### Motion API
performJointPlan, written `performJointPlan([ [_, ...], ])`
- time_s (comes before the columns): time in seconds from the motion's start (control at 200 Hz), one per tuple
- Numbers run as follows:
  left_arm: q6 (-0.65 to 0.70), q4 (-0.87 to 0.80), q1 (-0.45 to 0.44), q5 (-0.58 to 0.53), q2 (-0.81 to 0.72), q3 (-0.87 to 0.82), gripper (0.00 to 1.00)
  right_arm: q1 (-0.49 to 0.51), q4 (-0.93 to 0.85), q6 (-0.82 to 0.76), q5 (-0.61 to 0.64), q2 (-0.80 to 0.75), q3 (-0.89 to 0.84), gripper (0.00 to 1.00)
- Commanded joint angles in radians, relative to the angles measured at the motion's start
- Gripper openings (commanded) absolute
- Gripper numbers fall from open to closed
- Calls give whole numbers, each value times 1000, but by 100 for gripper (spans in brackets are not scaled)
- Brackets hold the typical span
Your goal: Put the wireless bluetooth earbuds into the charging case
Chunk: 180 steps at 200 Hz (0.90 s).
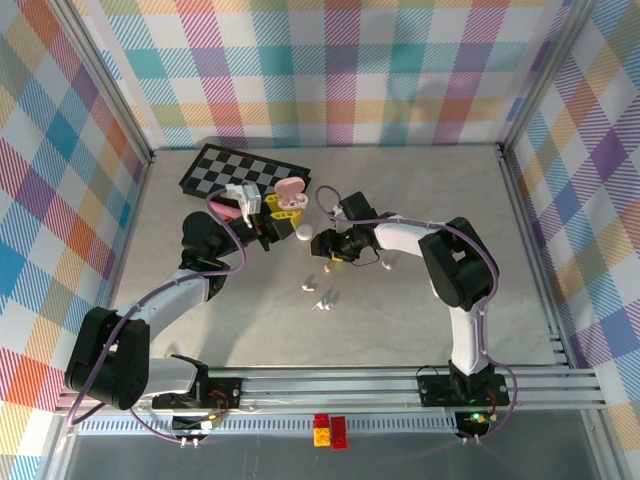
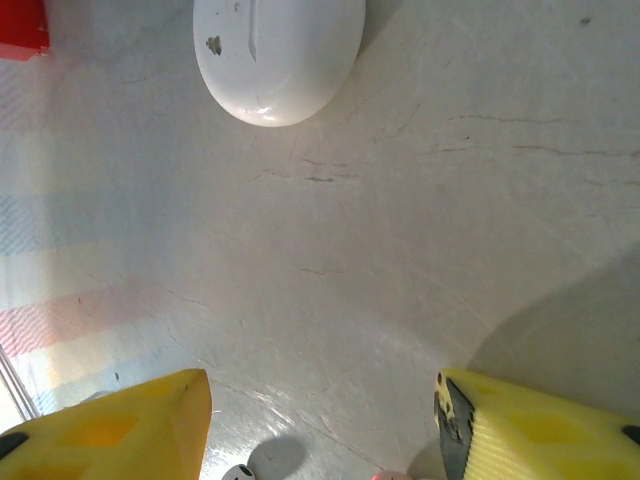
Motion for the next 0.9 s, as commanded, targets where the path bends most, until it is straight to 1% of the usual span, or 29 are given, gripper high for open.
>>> performJointPlan([
  [0.0,-33,83,5,14,1,2,21,5,-46,-44,-3,16,19,61],
  [0.28,0,61,5,1,-13,-1,20,11,-65,-62,-42,-47,-60,59],
  [0.605,17,62,8,7,-14,-4,19,49,-110,-71,-16,-148,-137,57],
  [0.765,20,66,10,13,-14,-4,19,53,-109,-69,33,-207,-163,57],
  [0.895,19,66,10,11,-16,-6,19,47,-108,-84,50,-184,-129,57],
])
